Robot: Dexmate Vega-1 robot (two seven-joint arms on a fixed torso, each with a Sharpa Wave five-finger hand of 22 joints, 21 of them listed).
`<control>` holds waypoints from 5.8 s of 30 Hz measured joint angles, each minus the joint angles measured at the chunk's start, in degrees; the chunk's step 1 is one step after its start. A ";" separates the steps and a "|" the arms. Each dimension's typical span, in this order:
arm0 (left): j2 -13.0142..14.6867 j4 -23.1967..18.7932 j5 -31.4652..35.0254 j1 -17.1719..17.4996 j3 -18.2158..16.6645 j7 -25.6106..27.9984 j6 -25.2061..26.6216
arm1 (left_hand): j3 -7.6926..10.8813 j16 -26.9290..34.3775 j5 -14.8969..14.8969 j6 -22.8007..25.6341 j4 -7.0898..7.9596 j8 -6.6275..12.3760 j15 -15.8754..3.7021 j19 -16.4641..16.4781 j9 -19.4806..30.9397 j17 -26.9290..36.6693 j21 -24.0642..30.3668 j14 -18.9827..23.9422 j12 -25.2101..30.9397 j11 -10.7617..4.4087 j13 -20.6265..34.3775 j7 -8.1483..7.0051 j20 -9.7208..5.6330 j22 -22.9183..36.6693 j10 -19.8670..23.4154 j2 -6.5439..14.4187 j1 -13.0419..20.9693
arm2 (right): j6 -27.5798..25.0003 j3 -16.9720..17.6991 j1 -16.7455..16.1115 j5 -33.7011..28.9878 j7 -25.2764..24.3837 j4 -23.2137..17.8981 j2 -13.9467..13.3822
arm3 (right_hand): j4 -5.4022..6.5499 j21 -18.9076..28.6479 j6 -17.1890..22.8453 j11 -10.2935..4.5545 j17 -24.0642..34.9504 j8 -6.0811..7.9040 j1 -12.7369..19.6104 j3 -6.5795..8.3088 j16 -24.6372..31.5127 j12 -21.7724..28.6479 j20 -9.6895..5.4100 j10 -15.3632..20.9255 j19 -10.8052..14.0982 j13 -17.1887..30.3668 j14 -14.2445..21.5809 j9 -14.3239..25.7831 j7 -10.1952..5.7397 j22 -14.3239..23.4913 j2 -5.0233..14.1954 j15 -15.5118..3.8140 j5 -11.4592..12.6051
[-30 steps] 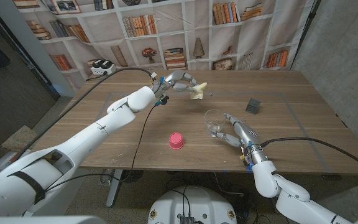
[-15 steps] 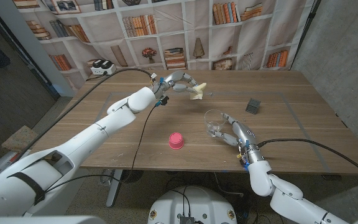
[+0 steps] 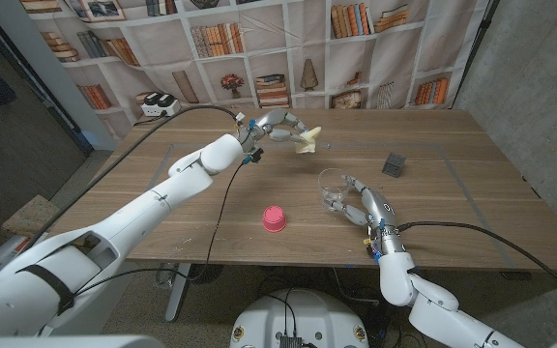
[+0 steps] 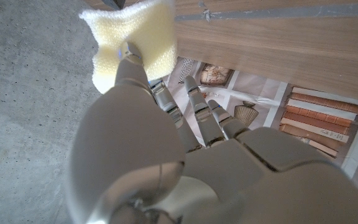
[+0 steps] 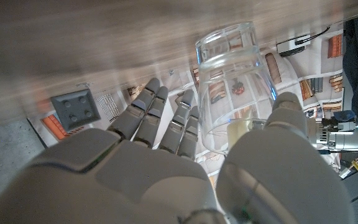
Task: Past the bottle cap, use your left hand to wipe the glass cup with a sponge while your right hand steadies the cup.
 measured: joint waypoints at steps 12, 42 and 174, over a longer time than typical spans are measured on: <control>-0.44 1.18 -0.15 -0.61 0.21 -0.06 -1.52 | 0.00 0.00 -0.01 -0.01 0.00 0.16 0.00 0.00 0.00 0.00 0.00 0.00 -0.01 0.01 0.23 0.01 0.00 0.00 -0.01 0.01 -0.01 | -0.31 -0.12 0.06 0.62 -0.87 -0.98 0.48 | -0.77 -0.03 1.61 -0.52 -0.01 1.22 1.76 2.19 -0.01 0.31 0.19 2.90 0.18 0.18 2.59 0.38 1.61 0.04 -0.31 -0.18 -0.88; -3.76 6.73 9.08 -5.03 6.13 0.51 -6.38 | 0.00 0.00 0.00 -0.11 0.00 0.38 0.00 0.01 0.00 0.01 0.00 0.00 0.00 0.10 0.25 0.11 0.00 0.00 -0.12 0.03 -0.03 | -5.00 1.81 -2.73 4.42 -0.79 -4.98 -0.58 | -0.02 -0.38 3.88 -0.11 0.00 1.32 3.20 1.44 -0.01 0.62 -0.13 5.15 -0.13 0.17 4.86 0.33 3.43 0.29 1.00 -0.41 -2.87; -7.52 12.34 4.13 -4.26 9.62 -5.10 -1.76 | 5.24 0.00 0.00 -0.29 4.73 0.22 0.00 -0.71 -0.01 0.01 0.00 0.00 -0.01 0.09 0.27 0.28 -0.10 0.00 -0.51 -0.50 -0.51 | -11.73 1.85 -0.27 6.47 4.12 -7.96 -3.11 | 0.37 -0.39 7.93 0.09 0.14 -0.02 1.90 1.05 -0.50 0.78 -0.72 9.44 0.48 0.01 7.40 -0.23 3.88 0.26 2.43 -0.68 -6.48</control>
